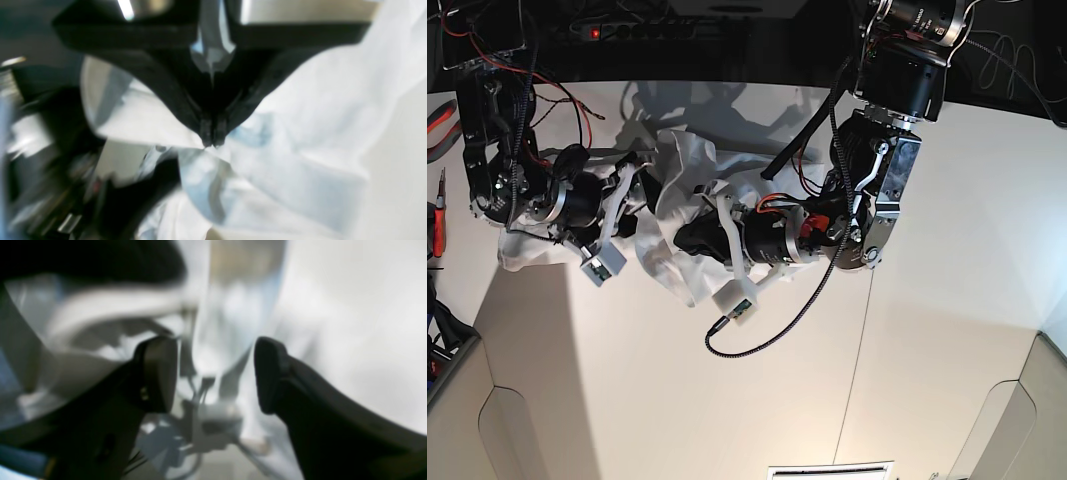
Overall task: Layout the t-shirt on the table in an organized manner, then fold the t-shirt properly
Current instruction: 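Grasp the other strip end with the right gripper and fold it inward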
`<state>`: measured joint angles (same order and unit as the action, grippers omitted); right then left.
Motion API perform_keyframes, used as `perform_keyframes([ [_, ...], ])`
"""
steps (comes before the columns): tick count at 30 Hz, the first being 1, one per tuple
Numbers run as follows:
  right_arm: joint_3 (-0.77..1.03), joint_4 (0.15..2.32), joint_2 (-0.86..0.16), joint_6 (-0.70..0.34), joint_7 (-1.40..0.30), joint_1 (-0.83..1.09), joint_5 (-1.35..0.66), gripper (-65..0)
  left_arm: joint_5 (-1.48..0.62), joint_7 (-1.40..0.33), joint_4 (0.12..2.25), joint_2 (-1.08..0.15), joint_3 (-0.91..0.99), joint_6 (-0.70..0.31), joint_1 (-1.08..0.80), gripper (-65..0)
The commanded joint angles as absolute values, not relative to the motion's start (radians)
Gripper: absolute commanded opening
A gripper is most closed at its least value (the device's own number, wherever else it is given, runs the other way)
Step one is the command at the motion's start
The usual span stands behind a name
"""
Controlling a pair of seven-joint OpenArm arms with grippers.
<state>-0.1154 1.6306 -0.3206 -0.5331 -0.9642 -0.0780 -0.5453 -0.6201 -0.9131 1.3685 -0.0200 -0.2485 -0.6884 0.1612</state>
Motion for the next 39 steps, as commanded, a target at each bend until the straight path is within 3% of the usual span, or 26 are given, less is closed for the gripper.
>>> perform_keyframes([
  [1, -0.109, 1.662, -0.33, -0.538, -0.945, -0.11, -0.561, -29.0, -0.622, -0.881, 1.376, -0.017, -0.249, -0.698, 0.18, -65.0],
  [8, -0.108, 1.695, -0.33, -0.527, -0.943, -0.179, -0.548, -29.0, -0.524, -0.741, 1.27, -0.016, -0.249, -0.698, 0.18, -65.0],
  [12, -0.079, 1.694, -0.33, -0.478, -0.939, -0.186, -0.4, -29.0, -0.44, -0.637, 1.168, -0.006, -0.249, -0.695, 0.181, -65.0],
  [21, 0.243, 1.673, -0.33, -0.361, -0.945, -0.185, -0.355, -28.9, -0.376, -0.542, 1.081, 0.025, -0.249, -0.68, 0.187, -65.0],
  [28, 0.436, 1.475, -0.331, -0.376, -0.984, -0.185, -0.444, -28.7, -0.376, -0.542, 1.081, 0.025, -0.249, -0.68, 0.214, -65.0],
  [35, 0.476, 1.262, -0.336, -0.446, -1.007, -0.185, -0.565, -28.6, -0.375, -0.545, 1.081, 0.025, -0.249, -0.68, 0.213, -65.0],
  [39, 0.476, 1.212, -0.343, -0.46, -0.997, -0.185, -0.557, -20.5, -0.375, -0.558, 1.081, 0.025, -0.249, -0.681, 0.213, -65.0],
])
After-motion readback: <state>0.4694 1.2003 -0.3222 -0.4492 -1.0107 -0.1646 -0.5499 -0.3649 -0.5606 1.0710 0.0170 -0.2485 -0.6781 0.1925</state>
